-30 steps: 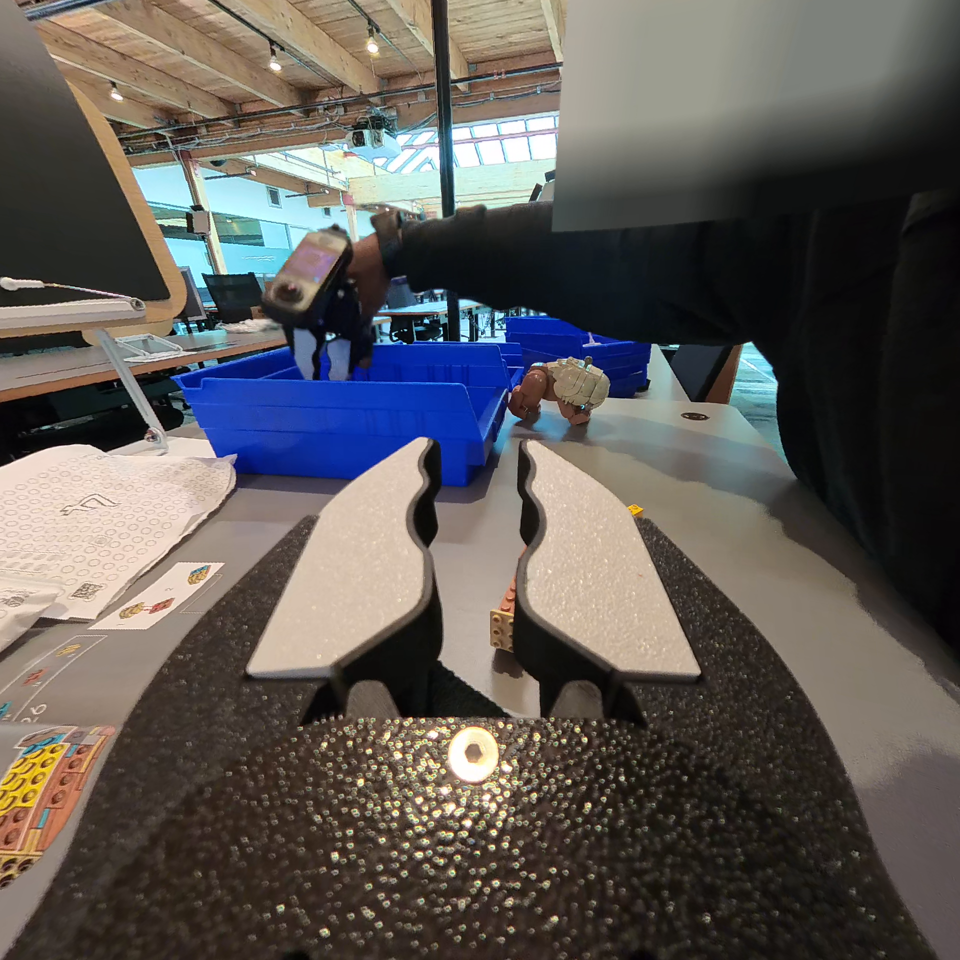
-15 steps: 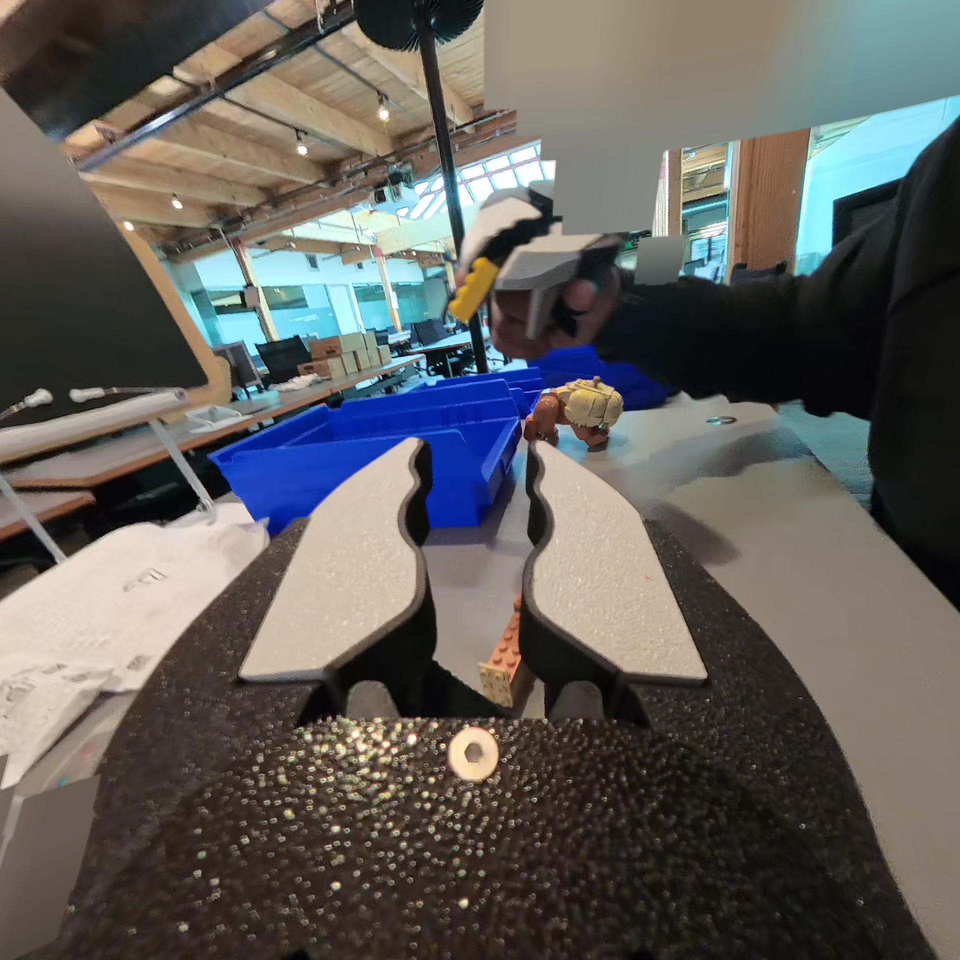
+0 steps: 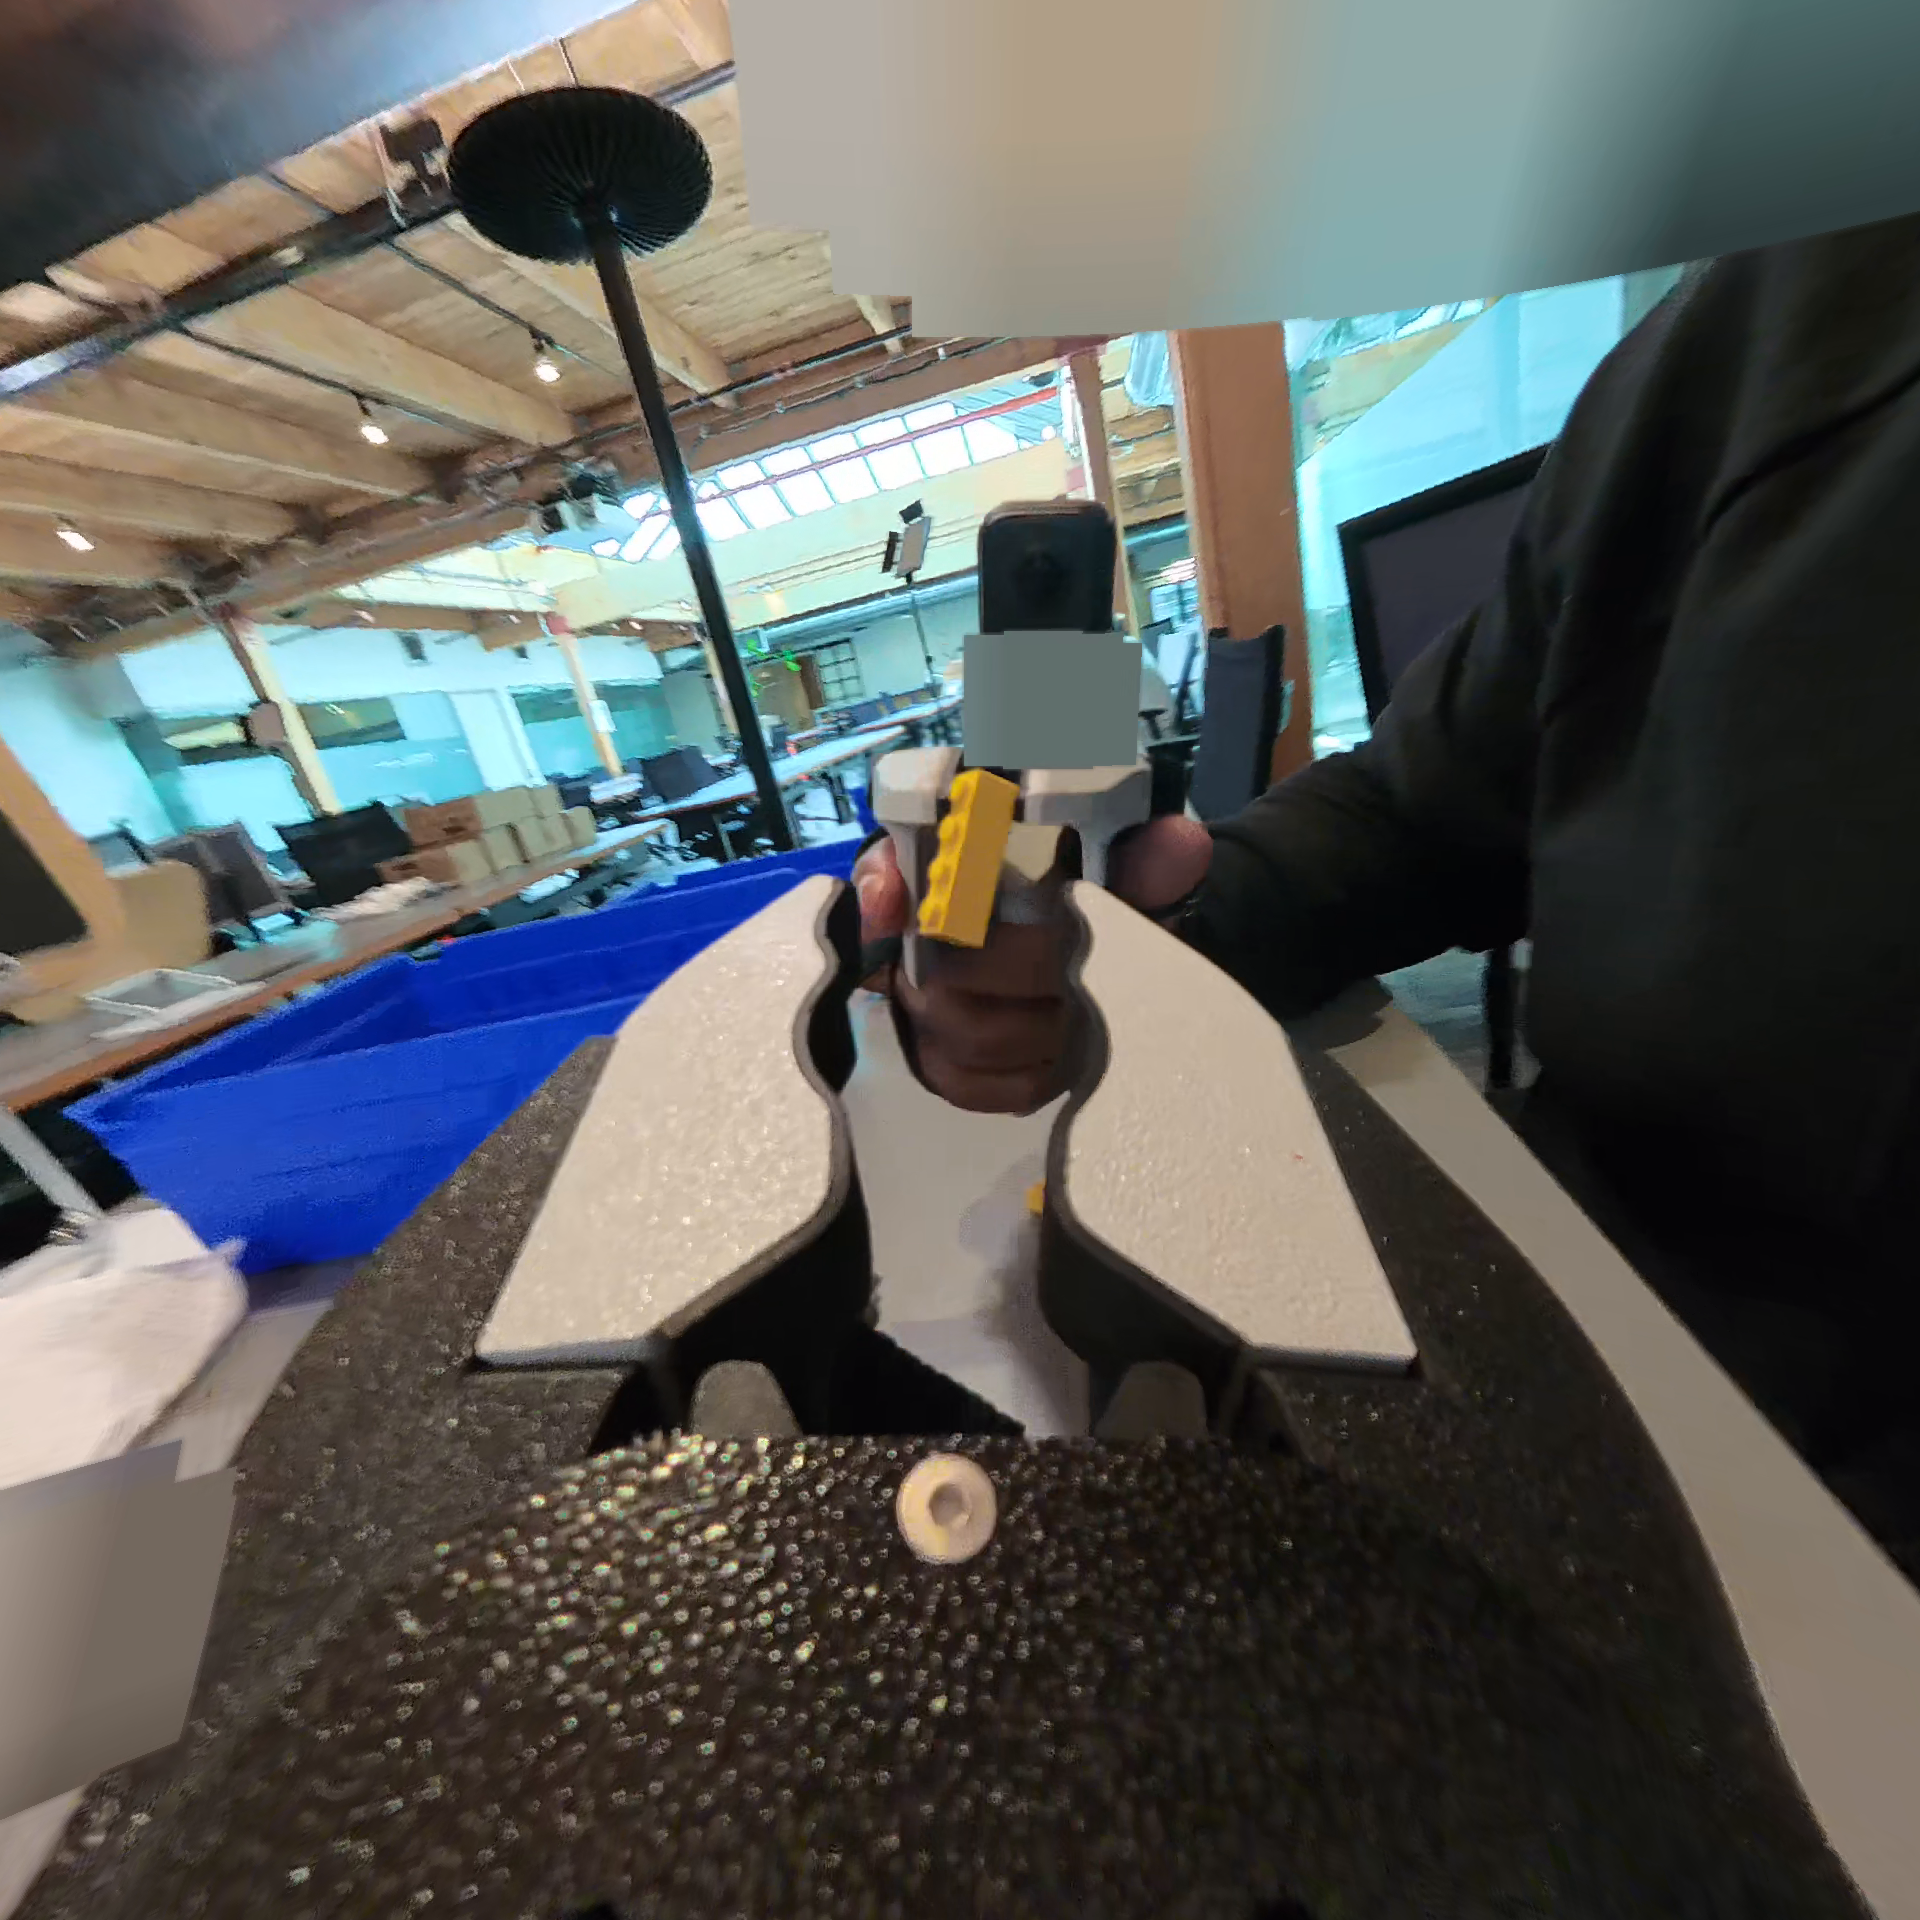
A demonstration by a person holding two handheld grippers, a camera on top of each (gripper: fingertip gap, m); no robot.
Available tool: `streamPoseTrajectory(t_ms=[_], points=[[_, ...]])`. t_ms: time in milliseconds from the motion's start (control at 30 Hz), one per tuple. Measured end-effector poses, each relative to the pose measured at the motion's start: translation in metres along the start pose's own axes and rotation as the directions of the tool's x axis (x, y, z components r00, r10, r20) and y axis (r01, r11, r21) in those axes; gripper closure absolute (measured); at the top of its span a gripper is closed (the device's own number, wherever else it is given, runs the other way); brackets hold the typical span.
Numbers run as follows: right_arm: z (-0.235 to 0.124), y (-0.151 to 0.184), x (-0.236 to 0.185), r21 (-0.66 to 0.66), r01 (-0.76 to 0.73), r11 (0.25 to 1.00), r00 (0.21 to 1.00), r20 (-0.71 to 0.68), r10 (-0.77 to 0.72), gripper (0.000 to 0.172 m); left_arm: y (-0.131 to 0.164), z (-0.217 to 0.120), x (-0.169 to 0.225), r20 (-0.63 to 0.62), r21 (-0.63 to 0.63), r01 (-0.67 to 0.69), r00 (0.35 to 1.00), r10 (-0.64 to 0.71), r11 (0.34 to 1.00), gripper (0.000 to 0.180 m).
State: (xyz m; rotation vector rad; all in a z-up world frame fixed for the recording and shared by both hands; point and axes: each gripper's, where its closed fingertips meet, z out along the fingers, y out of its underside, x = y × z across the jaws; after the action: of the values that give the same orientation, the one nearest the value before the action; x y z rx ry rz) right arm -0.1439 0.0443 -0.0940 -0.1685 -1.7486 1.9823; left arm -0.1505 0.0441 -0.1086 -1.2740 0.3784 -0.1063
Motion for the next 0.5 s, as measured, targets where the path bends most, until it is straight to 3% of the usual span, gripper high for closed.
streamPoseTrajectory(t_ms=[267,500], points=[[0.003,0.017,-0.010,-0.025,-0.026,0.999,0.997,0.065,0.028,0.159,0.017,0.002,0.009,-0.147,-0.079,0.259,0.952,-0.268,0.963,0.154],[0.004,0.026,-0.015,-0.052,-0.023,0.998,0.997,0.076,0.027,0.160,0.027,-0.003,0.020,-0.220,-0.162,0.243,0.936,-0.275,0.956,0.169]])
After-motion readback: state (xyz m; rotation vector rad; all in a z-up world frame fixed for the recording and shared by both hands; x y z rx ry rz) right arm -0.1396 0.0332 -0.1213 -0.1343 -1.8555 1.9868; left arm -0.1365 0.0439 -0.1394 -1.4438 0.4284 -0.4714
